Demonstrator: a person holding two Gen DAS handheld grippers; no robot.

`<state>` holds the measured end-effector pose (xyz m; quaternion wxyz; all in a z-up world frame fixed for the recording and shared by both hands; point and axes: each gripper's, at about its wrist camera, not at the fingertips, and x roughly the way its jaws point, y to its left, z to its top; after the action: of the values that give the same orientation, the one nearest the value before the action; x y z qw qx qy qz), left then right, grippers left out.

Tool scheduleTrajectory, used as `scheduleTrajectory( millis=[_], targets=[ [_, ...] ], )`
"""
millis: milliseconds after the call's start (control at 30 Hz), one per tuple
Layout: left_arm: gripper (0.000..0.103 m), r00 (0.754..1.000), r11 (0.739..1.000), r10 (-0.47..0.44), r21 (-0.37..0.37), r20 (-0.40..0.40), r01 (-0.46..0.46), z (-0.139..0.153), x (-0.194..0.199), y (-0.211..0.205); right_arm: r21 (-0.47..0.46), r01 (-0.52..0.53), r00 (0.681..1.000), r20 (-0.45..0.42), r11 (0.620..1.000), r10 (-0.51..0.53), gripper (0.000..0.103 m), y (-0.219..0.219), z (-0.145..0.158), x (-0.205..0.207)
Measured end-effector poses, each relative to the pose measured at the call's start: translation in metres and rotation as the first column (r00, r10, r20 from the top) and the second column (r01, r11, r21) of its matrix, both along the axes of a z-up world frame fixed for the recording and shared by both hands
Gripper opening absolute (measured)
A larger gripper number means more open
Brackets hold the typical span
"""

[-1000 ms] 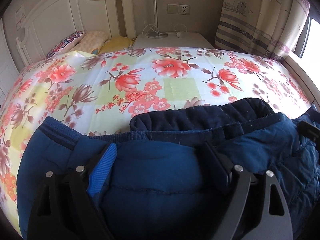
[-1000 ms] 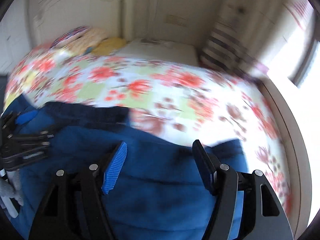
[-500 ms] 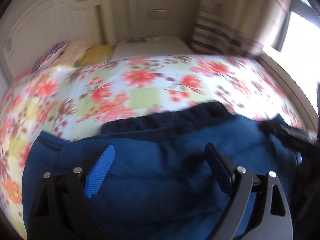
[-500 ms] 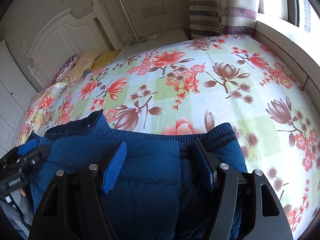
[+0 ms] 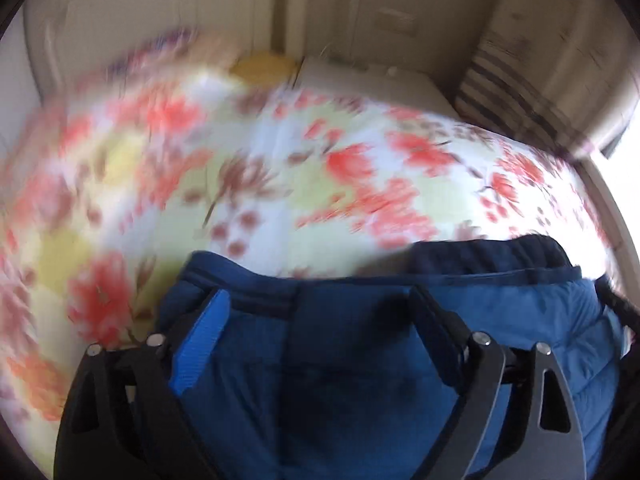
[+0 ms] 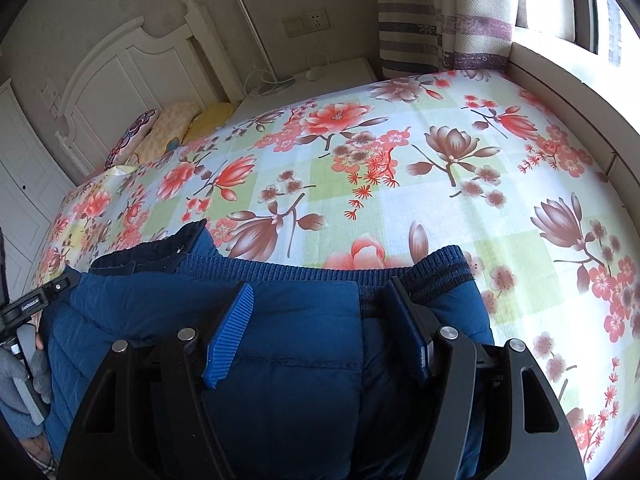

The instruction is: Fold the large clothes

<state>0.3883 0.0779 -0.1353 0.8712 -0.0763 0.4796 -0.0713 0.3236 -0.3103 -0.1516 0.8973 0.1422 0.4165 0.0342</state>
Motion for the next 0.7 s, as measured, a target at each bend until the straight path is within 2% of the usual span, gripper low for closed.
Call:
scheduleTrajectory(
  millis=[33,67,167,200,333,400,467,533,567,633,700],
  targets=[
    [0.087,1.0,0.998,0.01,-0.062,0.007,-0.01,-0.001,0.0,0.008,-0.002,0.0,1.0,0.0,1.0,0.0,0.063,0.0,0.0,0.0],
    [0.087,1.0,0.998,0.012,-0.064,0.022,-0.011,0.0,-0.002,0.008,0.004,0.0,1.0,0.001,1.0,0.0,0.063,-0.002,0.0,0.0],
    [0.089,0.999,1.0,0.005,0.029,0.048,-0.006,-0.001,-0.003,-0.007,0.034,0.0,1.0,0.007,0.999,0.0,0.064,-0.004,-0.001,-0.001],
    [0.089,0.999,1.0,0.006,0.03,0.052,-0.008,-0.001,-0.003,-0.008,0.046,0.0,1.0,0.01,0.999,0.0,0.064,-0.006,-0.001,-0.002],
    [0.09,0.998,0.997,0.017,-0.08,0.064,-0.012,0.0,-0.002,0.009,0.086,0.001,1.0,0.019,0.996,-0.003,0.064,-0.009,-0.001,-0.003],
    [0.09,0.997,0.994,0.022,-0.108,0.071,-0.014,0.0,-0.005,0.013,0.081,0.003,1.0,0.018,0.997,-0.004,0.064,-0.009,-0.001,-0.003],
    [0.09,0.998,0.995,0.024,-0.098,0.061,-0.018,0.002,-0.004,0.01,0.046,0.005,1.0,0.007,0.999,-0.006,0.064,-0.004,0.004,-0.002],
    [0.089,0.997,0.998,0.037,-0.043,0.063,-0.034,0.01,-0.009,0.003,-0.053,0.046,0.999,0.015,0.998,-0.046,0.063,0.007,0.018,-0.01],
    [0.089,0.995,0.999,0.047,-0.01,0.088,-0.046,0.02,-0.017,-0.002,-0.104,0.051,0.998,0.041,0.993,-0.047,0.067,0.017,0.027,-0.016],
    [0.089,0.989,1.0,0.003,0.003,0.145,-0.003,0.04,-0.035,-0.022,-0.172,-0.012,0.996,0.08,0.985,0.026,0.069,0.046,0.042,-0.029],
    [0.092,0.983,0.996,-0.063,0.065,0.174,0.053,0.052,-0.052,-0.051,-0.251,-0.1,0.989,0.083,0.963,0.124,0.071,0.083,0.05,-0.042]
  ],
)
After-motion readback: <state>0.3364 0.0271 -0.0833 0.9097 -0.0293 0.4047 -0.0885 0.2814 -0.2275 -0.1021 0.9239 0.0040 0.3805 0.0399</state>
